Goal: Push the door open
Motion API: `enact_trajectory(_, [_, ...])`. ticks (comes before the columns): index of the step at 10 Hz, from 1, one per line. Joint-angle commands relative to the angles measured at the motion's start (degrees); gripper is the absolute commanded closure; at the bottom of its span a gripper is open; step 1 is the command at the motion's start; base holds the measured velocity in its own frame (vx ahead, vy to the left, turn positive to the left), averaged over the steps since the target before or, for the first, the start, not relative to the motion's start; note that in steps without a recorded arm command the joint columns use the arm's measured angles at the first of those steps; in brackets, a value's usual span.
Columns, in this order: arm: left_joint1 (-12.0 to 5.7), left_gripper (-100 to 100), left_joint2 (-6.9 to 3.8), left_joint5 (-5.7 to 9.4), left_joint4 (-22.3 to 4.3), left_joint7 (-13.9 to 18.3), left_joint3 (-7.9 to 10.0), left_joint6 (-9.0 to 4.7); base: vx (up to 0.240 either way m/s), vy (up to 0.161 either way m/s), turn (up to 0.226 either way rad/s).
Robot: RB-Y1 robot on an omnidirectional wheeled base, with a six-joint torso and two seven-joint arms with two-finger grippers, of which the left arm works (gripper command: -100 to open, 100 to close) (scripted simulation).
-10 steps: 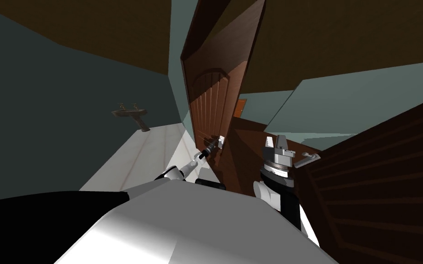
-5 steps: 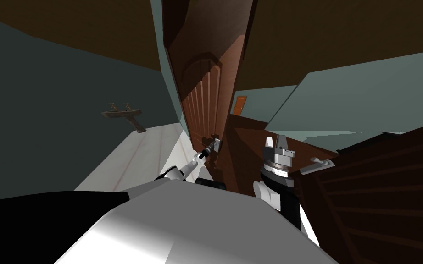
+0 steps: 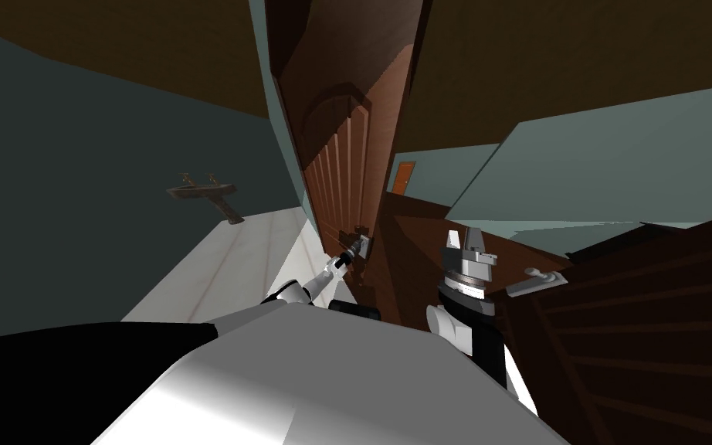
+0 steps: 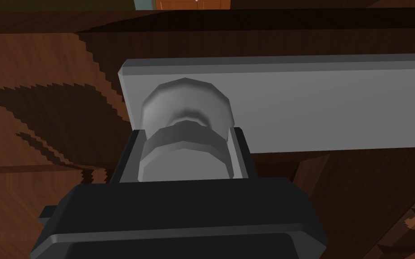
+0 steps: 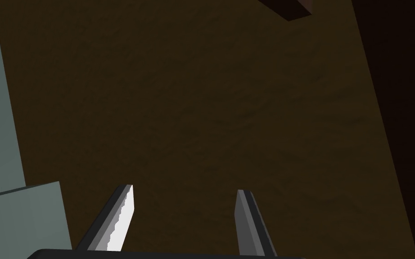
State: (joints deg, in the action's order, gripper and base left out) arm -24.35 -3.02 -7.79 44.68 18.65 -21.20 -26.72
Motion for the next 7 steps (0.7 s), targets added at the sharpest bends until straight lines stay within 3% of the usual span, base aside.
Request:
enact_trajectory(1, [0.04, 100, 0.03, 0.00, 0.0, 0.0, -0.04, -0.04, -0.013, 0.008, 0.004])
enact_trajectory(3, [0.04, 100, 0.03, 0.00, 0.0, 0.0, -0.04, -0.04, -0.003, 0.001, 0.002])
enact_trajectory(7, [0.11, 100, -0.68, 0.49, -0.4, -0.9, 1.86, 0.20, 0.099, -0.127, 0.036])
